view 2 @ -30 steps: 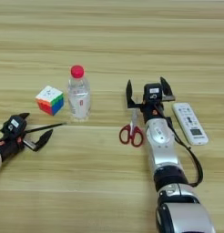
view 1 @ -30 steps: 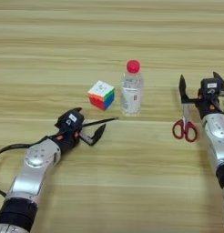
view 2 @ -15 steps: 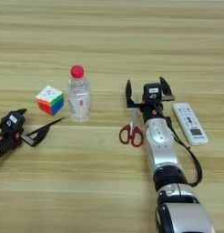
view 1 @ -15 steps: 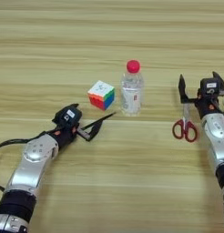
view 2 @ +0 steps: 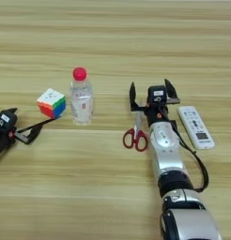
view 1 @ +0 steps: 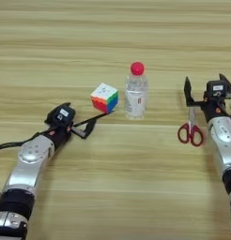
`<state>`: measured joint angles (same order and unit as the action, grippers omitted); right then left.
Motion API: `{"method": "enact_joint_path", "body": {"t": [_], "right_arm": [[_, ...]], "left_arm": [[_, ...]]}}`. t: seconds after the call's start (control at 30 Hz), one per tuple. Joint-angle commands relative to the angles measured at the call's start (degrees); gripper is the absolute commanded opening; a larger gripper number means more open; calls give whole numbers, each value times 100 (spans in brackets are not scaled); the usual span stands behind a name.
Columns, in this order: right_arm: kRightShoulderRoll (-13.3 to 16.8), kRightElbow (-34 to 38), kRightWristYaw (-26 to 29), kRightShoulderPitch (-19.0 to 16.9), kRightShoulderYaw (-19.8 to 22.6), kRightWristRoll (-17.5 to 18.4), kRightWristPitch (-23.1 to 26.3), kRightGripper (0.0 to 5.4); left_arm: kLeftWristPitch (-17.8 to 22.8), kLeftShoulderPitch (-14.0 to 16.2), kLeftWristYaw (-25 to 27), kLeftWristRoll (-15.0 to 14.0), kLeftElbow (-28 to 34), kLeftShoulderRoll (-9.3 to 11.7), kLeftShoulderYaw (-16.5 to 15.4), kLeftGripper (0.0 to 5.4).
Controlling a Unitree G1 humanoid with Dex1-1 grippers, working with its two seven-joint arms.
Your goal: Move the objects on the table
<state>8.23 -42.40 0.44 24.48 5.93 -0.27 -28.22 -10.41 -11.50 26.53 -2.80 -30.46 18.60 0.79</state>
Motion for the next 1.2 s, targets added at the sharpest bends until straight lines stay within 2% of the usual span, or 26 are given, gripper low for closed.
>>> {"method": "enact_joint_path", "body": {"t": [0.03, 0.33, 0.57, 0.77, 1.03, 1.2], "right_arm": [[-8, 43, -8, 76, -12, -10, 40, 540], [0, 13, 1, 88, -10, -10, 39, 540], [7, 21, 12, 82, -9, -7, 40, 540], [18, -17, 29, 95, -5, -2, 35, 540], [10, -52, 24, 108, -11, -9, 31, 540], [11, -47, 27, 105, -11, -7, 34, 540]], "left_arm": [[138, 160, -82, 136, -341, 125, -28, 539], [34, 15, -151, 122, -680, 187, -181, 539], [-95, -227, -455, 121, -1036, 152, -362, 539], [-230, -606, -742, 102, -1531, 64, -479, 539], [-414, -1263, -1027, 126, -2454, -44, -507, 539], [-544, -1460, -1045, 136, -2760, -92, -463, 539]]}}
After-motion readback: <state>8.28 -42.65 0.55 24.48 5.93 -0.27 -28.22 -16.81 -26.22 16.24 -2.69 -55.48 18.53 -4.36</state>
